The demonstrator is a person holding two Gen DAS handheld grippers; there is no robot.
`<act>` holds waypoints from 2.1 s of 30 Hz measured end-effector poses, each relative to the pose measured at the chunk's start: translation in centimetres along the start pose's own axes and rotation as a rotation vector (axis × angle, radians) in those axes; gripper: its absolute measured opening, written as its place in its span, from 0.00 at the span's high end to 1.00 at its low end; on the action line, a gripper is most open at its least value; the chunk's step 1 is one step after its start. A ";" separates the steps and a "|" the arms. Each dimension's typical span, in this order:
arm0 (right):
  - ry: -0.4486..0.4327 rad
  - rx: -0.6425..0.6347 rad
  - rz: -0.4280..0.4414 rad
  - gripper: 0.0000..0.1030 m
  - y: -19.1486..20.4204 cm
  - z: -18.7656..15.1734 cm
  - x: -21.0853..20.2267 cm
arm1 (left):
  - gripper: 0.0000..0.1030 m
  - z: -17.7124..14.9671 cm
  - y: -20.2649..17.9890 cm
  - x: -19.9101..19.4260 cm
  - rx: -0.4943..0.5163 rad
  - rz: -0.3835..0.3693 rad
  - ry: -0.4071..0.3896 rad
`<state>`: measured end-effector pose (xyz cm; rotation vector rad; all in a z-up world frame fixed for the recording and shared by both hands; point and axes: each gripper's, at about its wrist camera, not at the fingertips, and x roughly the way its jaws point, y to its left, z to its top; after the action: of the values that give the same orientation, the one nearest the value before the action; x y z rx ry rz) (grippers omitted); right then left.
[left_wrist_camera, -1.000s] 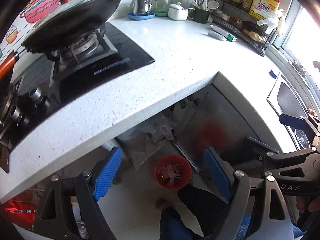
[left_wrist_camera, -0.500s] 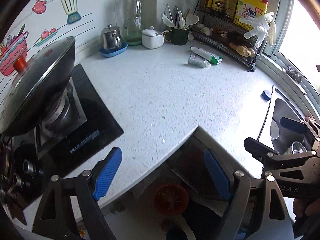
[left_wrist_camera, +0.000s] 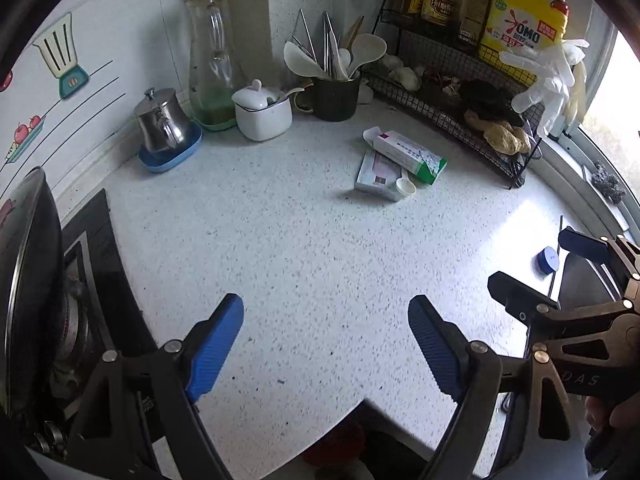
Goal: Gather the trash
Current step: 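Grasp the white-and-green medicine box with the right tool, then grasp the white plastic measuring spoon with the left tool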
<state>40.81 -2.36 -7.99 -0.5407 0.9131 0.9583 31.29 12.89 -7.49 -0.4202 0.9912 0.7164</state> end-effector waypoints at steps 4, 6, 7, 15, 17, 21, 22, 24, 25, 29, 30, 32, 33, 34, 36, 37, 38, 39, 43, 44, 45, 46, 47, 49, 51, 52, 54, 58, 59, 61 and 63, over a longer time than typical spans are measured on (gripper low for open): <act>0.009 -0.041 0.035 0.01 -2.1 2.8 3.0 | 0.20 3.1 -0.6 3.4 -0.036 0.024 0.025; 0.024 -0.053 0.053 0.01 -2.9 4.0 4.8 | 0.20 4.5 -1.1 5.1 -0.037 0.033 0.043; 0.034 -0.057 0.064 0.01 -3.3 4.6 5.7 | 0.20 5.2 -1.4 6.0 -0.035 0.039 0.050; 0.073 -0.068 0.128 0.01 -5.5 8.7 11.6 | 0.20 10.1 -2.5 11.8 -0.037 0.068 0.112; 0.078 -0.071 0.137 0.01 -6.0 9.9 12.8 | 0.20 11.3 -2.6 13.0 -0.040 0.071 0.118; 0.086 -0.088 0.159 0.01 -6.7 11.7 14.8 | 0.20 13.5 -2.7 15.2 -0.039 0.088 0.128; 0.087 -0.089 0.166 0.01 -6.8 12.1 15.3 | 0.20 14.0 -2.6 15.8 -0.039 0.094 0.130; 0.099 -0.095 0.181 0.01 -6.7 12.8 16.6 | 0.20 14.7 -2.4 16.9 -0.041 0.102 0.137; 0.107 -0.097 0.192 0.01 -6.8 13.1 17.4 | 0.20 15.1 -2.3 17.5 -0.042 0.107 0.140; 0.160 -0.101 0.234 0.01 -6.5 13.5 19.9 | 0.20 15.8 -1.9 19.7 -0.038 0.138 0.166; 0.164 -0.098 0.242 0.01 -6.5 13.5 20.2 | 0.20 15.8 -1.9 19.9 -0.037 0.139 0.171; 0.173 -0.097 0.272 0.06 -6.4 13.2 20.5 | 0.20 15.8 -1.9 20.2 -0.033 0.137 0.178; 0.170 -0.104 0.282 0.11 -6.3 13.0 20.3 | 0.20 15.6 -2.0 20.2 -0.030 0.132 0.180; 0.164 -0.114 0.291 0.15 -6.3 12.8 20.1 | 0.20 15.4 -1.9 20.1 -0.029 0.123 0.180; 0.157 -0.114 0.313 0.28 -6.5 12.8 19.6 | 0.20 15.1 -2.1 19.9 -0.016 0.111 0.184; 0.161 -0.106 0.321 0.35 -6.7 12.6 19.3 | 0.20 14.9 -2.3 19.7 -0.006 0.112 0.186; 0.169 -0.094 0.334 0.36 -6.8 12.4 19.0 | 0.20 14.8 -2.5 19.6 0.004 0.115 0.188; 0.172 -0.088 0.341 0.38 -6.9 12.1 18.7 | 0.20 14.5 -2.8 19.3 0.009 0.116 0.186; 0.161 -0.077 0.299 0.39 -7.2 10.6 16.6 | 0.20 14.1 -3.9 18.0 0.032 0.088 0.182; 0.149 -0.064 0.292 0.39 -7.5 10.2 15.9 | 0.20 13.9 -4.3 17.8 0.045 0.078 0.176; 0.137 -0.048 0.277 0.39 -7.8 10.0 15.1 | 0.20 13.8 -4.7 17.5 0.057 0.067 0.173; 0.126 -0.034 0.257 0.39 -8.2 9.5 14.4 | 0.20 13.7 -5.1 17.3 0.069 0.050 0.172; 0.117 -0.019 0.240 0.39 -8.6 9.0 13.9 | 0.20 13.5 -5.4 17.1 0.077 0.032 0.172; 0.111 0.011 0.207 0.39 -9.7 8.2 12.7 | 0.20 13.6 -6.4 16.8 0.097 -0.011 0.177; 0.118 0.042 0.188 0.39 -10.5 7.6 12.3 | 0.20 13.6 -7.5 16.8 0.127 -0.039 0.175; 0.125 0.055 0.180 0.39 -11.0 7.2 12.0 | 0.20 13.6 -8.1 16.8 0.149 -0.052 0.177; 0.135 0.079 0.165 0.39 -12.5 6.5 12.0 | 0.20 13.5 -9.5 17.1 0.197 -0.081 0.198; 0.155 0.121 0.118 0.39 -13.6 6.2 13.2 | 0.20 13.2 -11.0 18.5 0.247 -0.097 0.243; 0.160 0.130 0.115 0.39 -13.4 6.6 13.8 | 0.20 13.3 -11.3 19.0 0.250 -0.103 0.252; 0.166 0.142 0.105 0.39 -13.7 6.4 13.9 | 0.20 13.4 -11.5 19.9 0.240 -0.125 0.276; 0.170 0.153 0.100 0.39 -13.8 6.3 14.2 | 0.20 13.6 -11.7 20.6 0.232 -0.150 0.292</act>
<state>59.16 2.01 -16.62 -0.4543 1.1656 0.9329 55.09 20.38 -18.61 -0.3968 1.2875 0.4042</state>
